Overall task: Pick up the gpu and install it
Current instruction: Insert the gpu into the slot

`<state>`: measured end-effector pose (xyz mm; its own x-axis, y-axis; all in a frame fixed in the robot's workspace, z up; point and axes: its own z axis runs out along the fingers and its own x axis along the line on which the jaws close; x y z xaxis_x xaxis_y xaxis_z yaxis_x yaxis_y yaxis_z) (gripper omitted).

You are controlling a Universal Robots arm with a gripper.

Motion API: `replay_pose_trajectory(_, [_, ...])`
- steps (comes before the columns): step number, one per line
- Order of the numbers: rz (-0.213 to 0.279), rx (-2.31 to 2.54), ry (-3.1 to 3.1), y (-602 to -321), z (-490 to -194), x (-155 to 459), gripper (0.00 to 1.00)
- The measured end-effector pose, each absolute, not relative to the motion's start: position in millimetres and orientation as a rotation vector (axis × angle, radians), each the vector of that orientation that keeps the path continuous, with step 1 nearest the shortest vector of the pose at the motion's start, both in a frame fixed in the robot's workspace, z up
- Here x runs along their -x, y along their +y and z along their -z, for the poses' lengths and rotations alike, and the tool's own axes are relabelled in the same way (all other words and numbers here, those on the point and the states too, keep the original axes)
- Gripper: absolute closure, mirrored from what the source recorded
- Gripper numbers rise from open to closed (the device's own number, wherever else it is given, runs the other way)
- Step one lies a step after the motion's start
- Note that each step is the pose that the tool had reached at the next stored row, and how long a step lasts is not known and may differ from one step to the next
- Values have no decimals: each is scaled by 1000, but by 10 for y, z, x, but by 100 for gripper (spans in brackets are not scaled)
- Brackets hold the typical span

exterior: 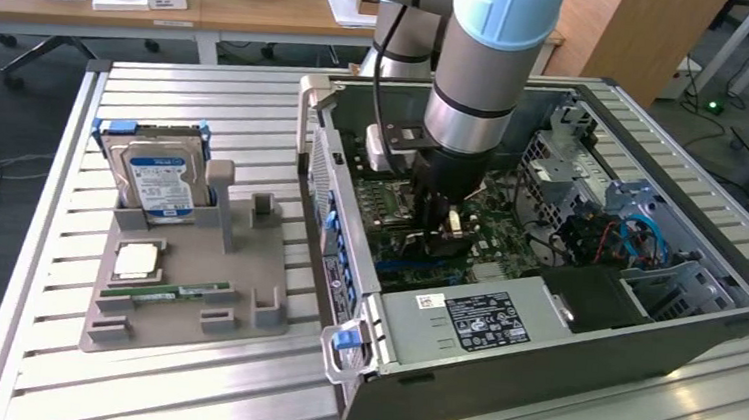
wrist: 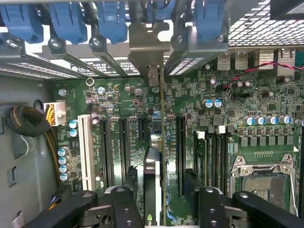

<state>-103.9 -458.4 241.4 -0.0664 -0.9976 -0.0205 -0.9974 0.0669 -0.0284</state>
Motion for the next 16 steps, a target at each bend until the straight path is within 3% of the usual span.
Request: replay_pose_trajectory(16, [12,2123,2270,-4610,-2561,1039,48])
